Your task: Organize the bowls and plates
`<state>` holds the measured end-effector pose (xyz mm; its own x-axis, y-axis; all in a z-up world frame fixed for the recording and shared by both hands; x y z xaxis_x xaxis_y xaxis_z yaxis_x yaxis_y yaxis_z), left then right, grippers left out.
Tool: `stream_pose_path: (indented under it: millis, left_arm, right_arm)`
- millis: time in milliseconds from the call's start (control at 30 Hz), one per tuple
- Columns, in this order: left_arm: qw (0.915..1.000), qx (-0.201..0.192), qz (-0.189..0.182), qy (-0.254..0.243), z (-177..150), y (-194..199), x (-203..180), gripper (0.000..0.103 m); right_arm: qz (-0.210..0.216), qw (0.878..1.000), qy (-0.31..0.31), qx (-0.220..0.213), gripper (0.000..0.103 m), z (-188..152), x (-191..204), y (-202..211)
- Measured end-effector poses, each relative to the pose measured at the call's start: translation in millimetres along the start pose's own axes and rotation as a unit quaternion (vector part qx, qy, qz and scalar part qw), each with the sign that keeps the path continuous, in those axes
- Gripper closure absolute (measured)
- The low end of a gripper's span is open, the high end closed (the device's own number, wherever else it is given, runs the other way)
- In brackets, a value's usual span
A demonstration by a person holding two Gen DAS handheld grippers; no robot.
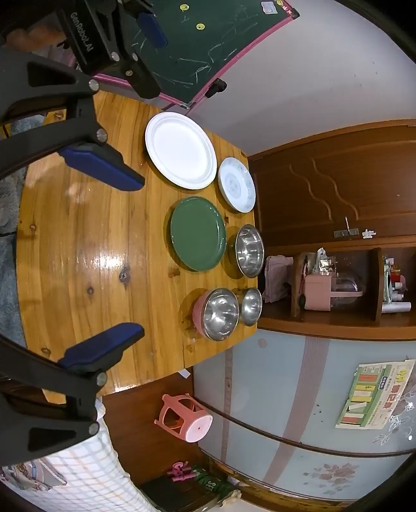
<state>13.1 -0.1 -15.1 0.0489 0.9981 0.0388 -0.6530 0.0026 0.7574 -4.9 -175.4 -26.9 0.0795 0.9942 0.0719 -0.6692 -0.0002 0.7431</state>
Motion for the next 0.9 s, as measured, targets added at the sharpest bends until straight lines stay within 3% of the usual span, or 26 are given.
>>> stream_pose_path:
  millis: [900]
  left_arm:
    - [1.0000,0.004,-0.007,0.004,-2.4,-3.3,-3.3,0.001]
  right_arm:
    - [0.000,1.000,-0.003,-0.001,0.018,0.9,-0.8,0.2]
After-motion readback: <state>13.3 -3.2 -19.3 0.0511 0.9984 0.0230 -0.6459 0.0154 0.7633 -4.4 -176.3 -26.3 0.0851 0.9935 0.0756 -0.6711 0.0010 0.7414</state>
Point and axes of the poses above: each gripper's, at about its wrist camera, not at the fingertips, and y roughly against the way its jaws point, x to its left, z to its top, the point moved 2 cm from there along -y, roughly the way its jaws point, and after that the axes turned 5 degrees about -y, right-handed, at the moved point
